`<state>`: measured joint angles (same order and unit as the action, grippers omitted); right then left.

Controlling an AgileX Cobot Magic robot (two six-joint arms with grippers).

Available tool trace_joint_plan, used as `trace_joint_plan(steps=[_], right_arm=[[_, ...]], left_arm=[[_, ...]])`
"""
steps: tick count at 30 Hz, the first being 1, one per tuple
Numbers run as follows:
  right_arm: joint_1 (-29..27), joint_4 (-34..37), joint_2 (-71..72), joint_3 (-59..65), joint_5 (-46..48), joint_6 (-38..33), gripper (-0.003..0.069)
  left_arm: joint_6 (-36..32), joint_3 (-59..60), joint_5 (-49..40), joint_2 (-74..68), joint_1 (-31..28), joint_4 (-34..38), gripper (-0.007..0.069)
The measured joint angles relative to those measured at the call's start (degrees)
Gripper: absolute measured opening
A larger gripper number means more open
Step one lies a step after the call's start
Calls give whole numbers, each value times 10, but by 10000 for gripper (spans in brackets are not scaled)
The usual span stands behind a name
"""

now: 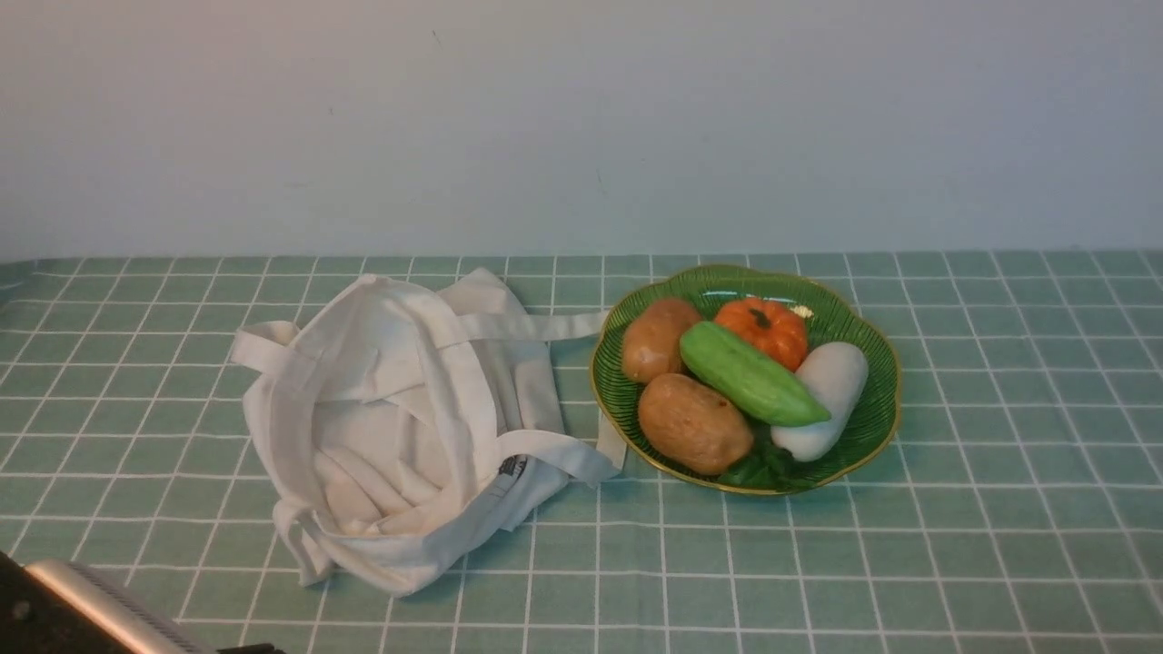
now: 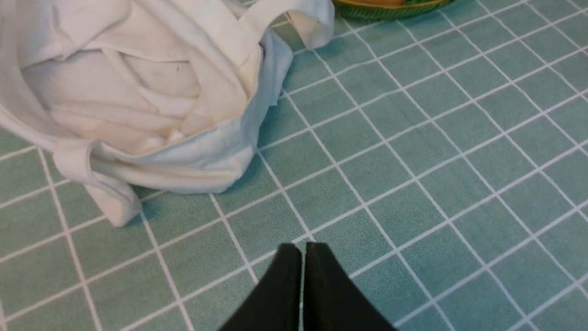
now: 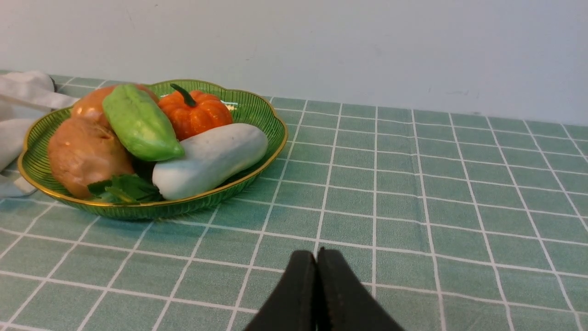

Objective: Take vegetables from cloth bag on blue coffee tablecloth place on plate.

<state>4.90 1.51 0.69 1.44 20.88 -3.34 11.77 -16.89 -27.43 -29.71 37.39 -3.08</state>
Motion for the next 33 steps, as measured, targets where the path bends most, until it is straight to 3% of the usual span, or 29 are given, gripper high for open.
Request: trace_joint_plan(steps=[6, 10, 13, 17, 19, 26, 33], right_arm=[[0, 0, 0, 0, 0, 0, -15], [0, 0, 0, 0, 0, 0, -15], [0, 0, 0, 0, 0, 0, -15], [0, 0, 0, 0, 0, 0, -15], [0, 0, 0, 0, 0, 0, -15], [0, 0, 0, 0, 0, 0, -15], [0, 0, 0, 0, 0, 0, -15]], left_arm=[[-4, 6, 17, 0, -1, -7, -5], [-53, 33, 86, 5, -20, 14, -5], [-125, 75, 165, 31, -65, 61, -5], [-185, 117, 175, 112, -139, 84, -5], [-190, 125, 172, 133, -154, 85, -5], [-178, 182, 141, 298, -299, 67, -5], [-161, 184, 118, 303, -316, 57, -5]])
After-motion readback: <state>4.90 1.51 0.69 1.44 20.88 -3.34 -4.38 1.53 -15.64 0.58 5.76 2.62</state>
